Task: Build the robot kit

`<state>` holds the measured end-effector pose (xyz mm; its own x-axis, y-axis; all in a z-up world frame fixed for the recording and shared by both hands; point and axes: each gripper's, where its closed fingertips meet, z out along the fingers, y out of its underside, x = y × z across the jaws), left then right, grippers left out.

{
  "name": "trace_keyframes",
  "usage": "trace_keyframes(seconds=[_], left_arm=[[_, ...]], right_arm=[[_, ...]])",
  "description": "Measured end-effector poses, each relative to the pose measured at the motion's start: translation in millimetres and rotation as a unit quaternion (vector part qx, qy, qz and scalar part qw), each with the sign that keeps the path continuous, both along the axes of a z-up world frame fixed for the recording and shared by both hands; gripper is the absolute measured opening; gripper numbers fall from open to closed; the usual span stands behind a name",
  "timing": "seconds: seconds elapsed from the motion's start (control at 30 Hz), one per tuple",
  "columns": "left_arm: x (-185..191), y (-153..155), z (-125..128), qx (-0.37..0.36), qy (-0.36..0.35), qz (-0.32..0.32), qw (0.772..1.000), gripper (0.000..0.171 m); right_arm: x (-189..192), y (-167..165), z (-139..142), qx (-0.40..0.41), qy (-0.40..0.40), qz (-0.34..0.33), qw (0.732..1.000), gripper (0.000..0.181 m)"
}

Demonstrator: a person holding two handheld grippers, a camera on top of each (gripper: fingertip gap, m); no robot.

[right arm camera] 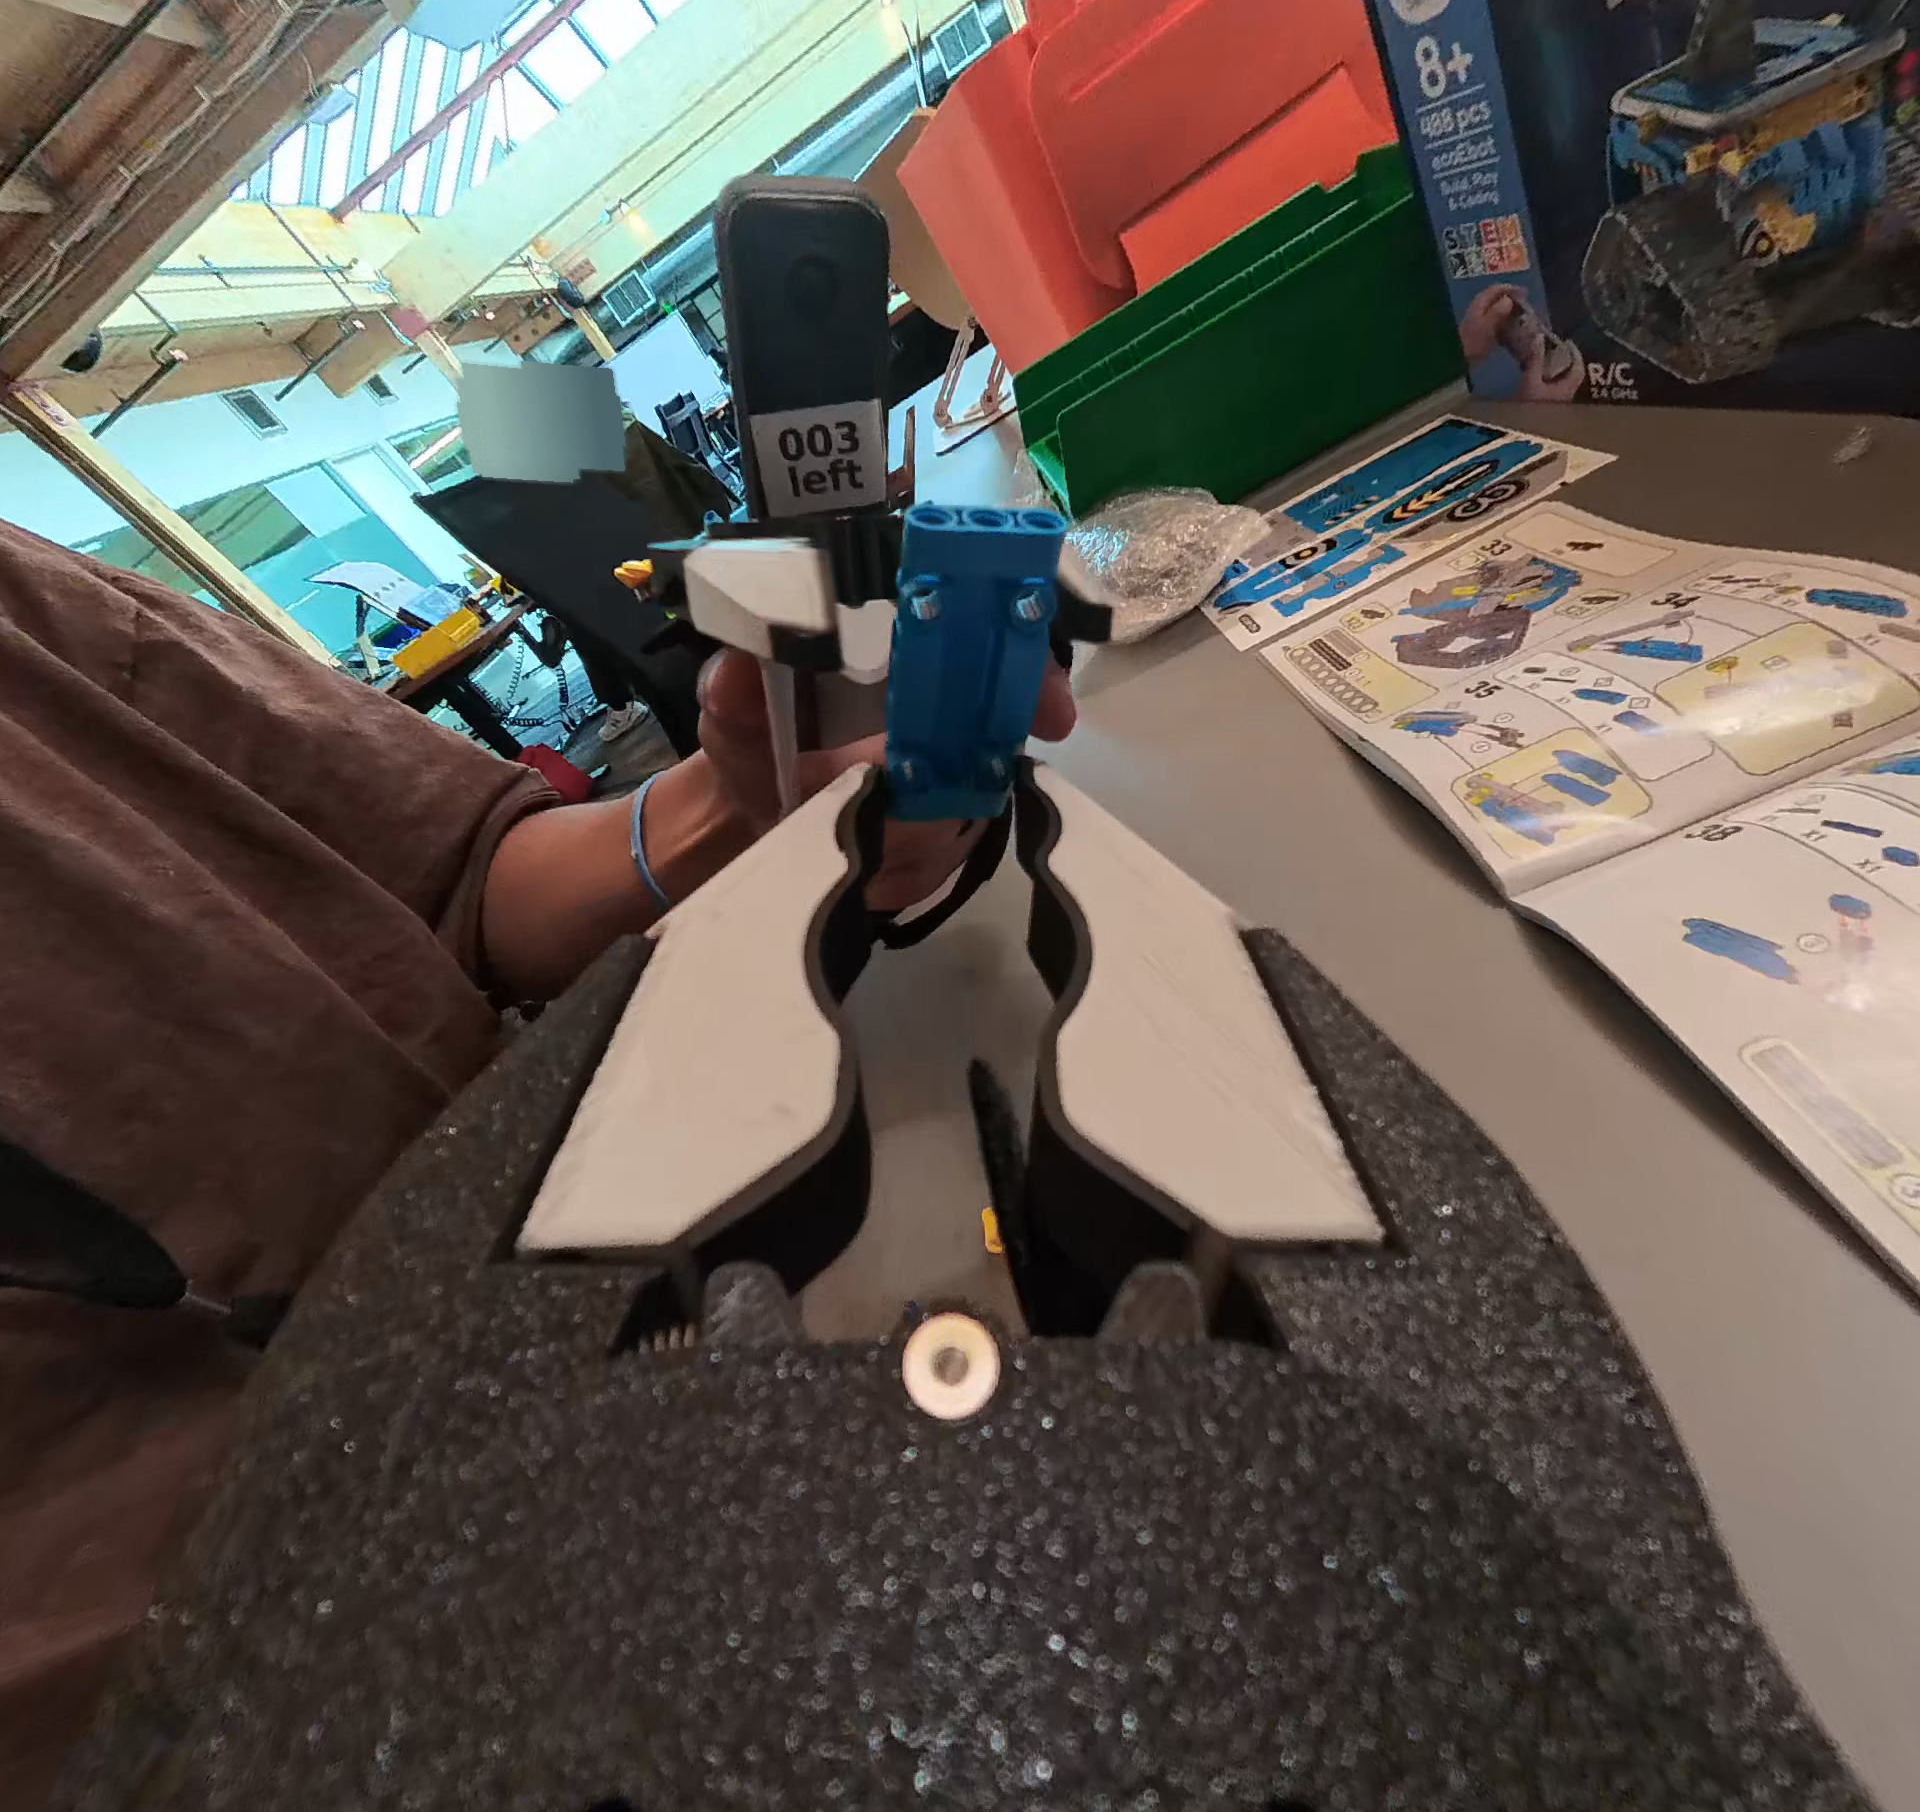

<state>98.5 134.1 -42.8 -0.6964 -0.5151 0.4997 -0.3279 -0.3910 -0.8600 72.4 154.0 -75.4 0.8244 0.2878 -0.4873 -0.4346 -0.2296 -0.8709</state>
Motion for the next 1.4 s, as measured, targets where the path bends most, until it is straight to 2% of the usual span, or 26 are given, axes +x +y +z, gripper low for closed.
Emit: trace_keyframes(seconds=[0.2,0.43,0.87,0.93,0.97,1.0,1.07,1.13,1.23,1.33,1.4], left_arm=[[1.1,4.0,-2.3,0.005,0.001,0.003,1.000,0.023],[1.1,8.4,-4.5,0.009,0.014,-0.007,1.000,0.023],[-6.2,3.5,-1.5,0.020,-0.005,-0.027,0.999,0.023],[-3.6,10.4,1.8,0.007,-0.005,-0.015,1.000,0.022],[-2.0,15.3,3.3,0.002,-0.005,-0.007,1.000,0.023],[-0.5,20.7,4.4,-0.002,-0.005,0.001,1.000,0.023],[4.2,32.1,4.3,-0.005,0.001,0.023,1.000,0.023],[7.8,40.7,2.5,-0.010,0.010,0.036,0.999,0.023],[13.0,46.9,-3.2,-0.005,0.020,0.053,0.998,0.023],[17.0,47.1,-11.6,0.005,0.037,0.058,0.998,0.023],[19.1,46.2,-17.9,0.013,0.047,0.059,0.997,0.023]], right_arm=[[-3.4,-1.0,-12.9,-0.033,-0.024,0.010,0.999,0.024],[1.6,-5.2,-13.4,-0.037,-0.030,0.006,0.999,0.024],[-3.2,-6.6,-7.9,-0.025,-0.035,0.015,0.999,0.025],[7.2,-11.7,-7.9,-0.030,-0.052,-0.005,0.998,0.030],[20.0,-16.1,-8.1,-0.035,-0.065,-0.032,0.997,0.039],[35.3,-22.3,-9.7,-0.047,-0.078,-0.063,0.994,0.040],[59.7,-38.8,-16.5,-0.076,-0.112,-0.107,0.985,0.038],[72.9,-57.9,-31.4,-0.124,-0.159,-0.121,0.972,0.032],[68.3,-85.8,-70.4,-0.228,-0.233,-0.079,0.942,0.023],[50.1,-97.5,-91.5,-0.267,-0.236,-0.021,0.934,0.015],[48.6,-103.1,-101.8,-0.292,-0.233,-0.011,0.927,0.015]])
